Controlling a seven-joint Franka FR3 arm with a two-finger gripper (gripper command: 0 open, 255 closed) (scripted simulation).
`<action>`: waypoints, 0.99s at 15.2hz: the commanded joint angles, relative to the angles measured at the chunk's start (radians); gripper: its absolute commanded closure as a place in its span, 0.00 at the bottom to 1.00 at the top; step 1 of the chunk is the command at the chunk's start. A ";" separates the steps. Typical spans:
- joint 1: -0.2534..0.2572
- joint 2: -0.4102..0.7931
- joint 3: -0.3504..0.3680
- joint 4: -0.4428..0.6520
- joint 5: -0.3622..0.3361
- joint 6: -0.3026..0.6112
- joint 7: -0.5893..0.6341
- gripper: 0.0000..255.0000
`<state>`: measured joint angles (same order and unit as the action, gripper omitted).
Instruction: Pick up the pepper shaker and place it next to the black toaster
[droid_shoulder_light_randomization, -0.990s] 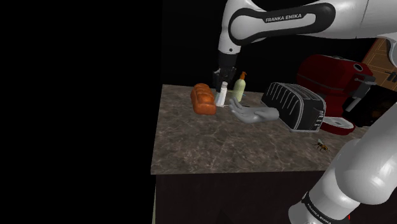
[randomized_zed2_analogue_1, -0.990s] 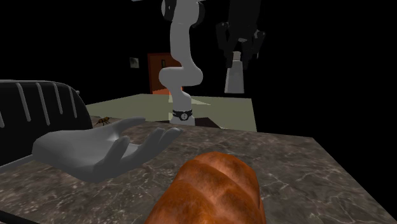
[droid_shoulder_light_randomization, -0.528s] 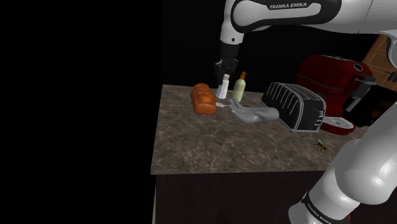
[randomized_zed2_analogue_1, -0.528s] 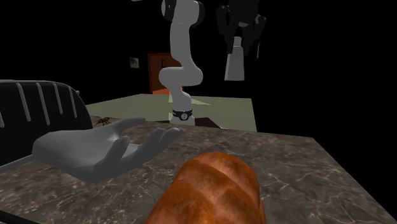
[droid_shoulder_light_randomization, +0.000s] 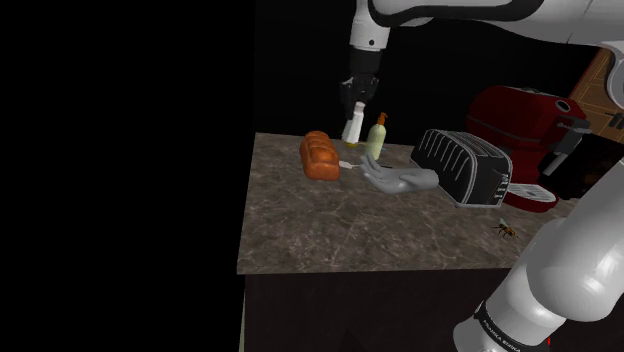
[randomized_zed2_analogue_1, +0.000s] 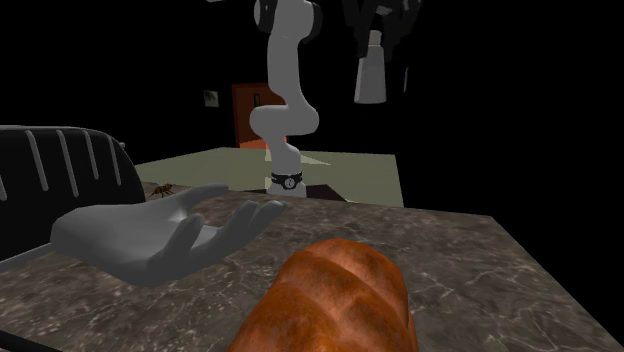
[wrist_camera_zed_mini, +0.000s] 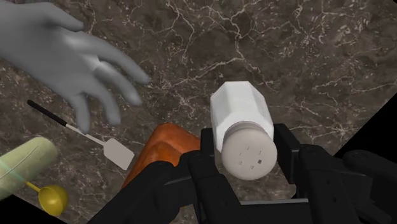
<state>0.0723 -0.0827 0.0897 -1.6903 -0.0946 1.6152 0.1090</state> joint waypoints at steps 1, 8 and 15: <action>0.000 0.010 0.000 0.042 -0.001 -0.032 -0.003 1.00; -0.029 -0.045 -0.035 0.025 0.000 -0.063 -0.071 1.00; -0.092 -0.172 -0.130 -0.112 -0.013 -0.037 -0.225 1.00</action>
<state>-0.0102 -0.2416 -0.0246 -1.7843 -0.1050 1.5698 -0.0905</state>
